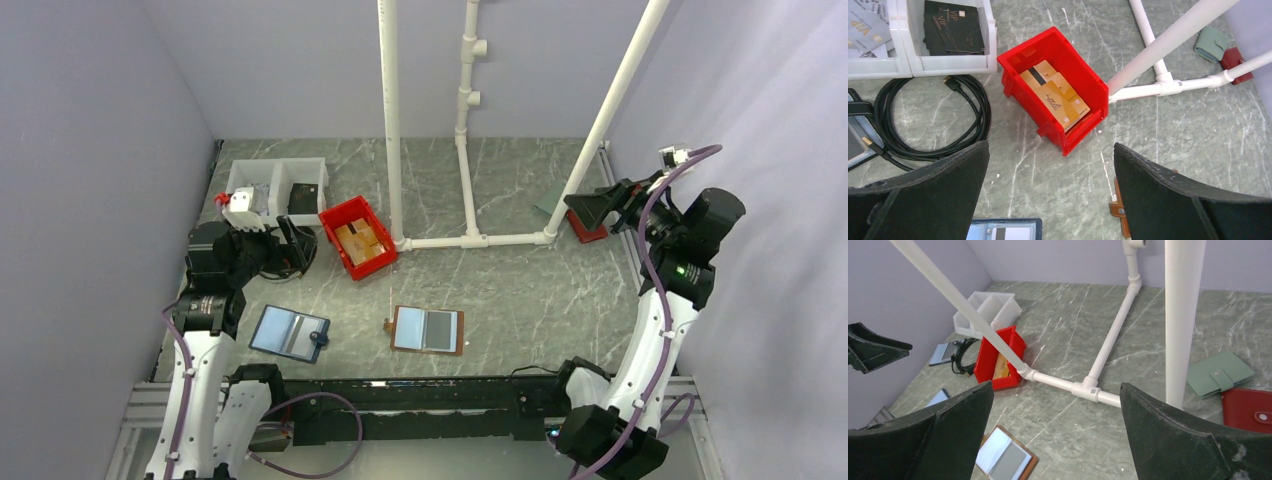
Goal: Take the credit cards out of the card holder
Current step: Reset both arms
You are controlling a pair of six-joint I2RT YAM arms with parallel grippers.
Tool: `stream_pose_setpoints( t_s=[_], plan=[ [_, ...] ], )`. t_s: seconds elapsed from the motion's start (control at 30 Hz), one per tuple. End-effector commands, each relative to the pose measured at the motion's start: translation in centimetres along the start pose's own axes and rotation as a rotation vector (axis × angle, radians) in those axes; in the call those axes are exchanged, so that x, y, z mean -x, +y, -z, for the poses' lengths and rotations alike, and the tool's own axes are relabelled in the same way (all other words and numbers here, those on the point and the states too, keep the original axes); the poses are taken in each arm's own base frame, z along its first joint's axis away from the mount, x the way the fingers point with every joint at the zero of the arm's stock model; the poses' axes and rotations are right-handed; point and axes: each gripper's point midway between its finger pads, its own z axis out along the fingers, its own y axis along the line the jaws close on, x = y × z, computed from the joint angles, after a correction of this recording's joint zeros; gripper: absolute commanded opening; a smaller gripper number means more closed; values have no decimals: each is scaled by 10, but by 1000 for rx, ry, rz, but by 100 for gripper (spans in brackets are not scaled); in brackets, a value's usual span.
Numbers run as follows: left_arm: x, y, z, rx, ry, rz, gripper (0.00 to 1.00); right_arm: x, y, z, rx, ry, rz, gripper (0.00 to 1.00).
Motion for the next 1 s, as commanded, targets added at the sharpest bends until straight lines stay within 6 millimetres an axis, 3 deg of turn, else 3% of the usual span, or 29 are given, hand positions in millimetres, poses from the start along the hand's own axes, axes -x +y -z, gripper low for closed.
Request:
stream_pose_setpoints(
  t_s=[0.0, 0.23, 0.37, 0.63, 0.97],
  plan=[
    [11, -17, -1, -71, -14, 42, 99, 0, 1, 1, 0, -18, 12, 100],
    [77, -83, 29, -299, -31, 173, 100, 2, 2, 6, -50, -36, 33, 100],
    [96, -111, 46, -420, -34, 224, 99, 3, 1, 7, -74, -42, 23, 100],
    [106, -123, 64, -439, -23, 210, 99, 13, 19, 13, -48, -48, 46, 100],
    [100, -123, 70, -430, -22, 194, 99, 18, 33, 17, -30, -60, 59, 100]
  ],
)
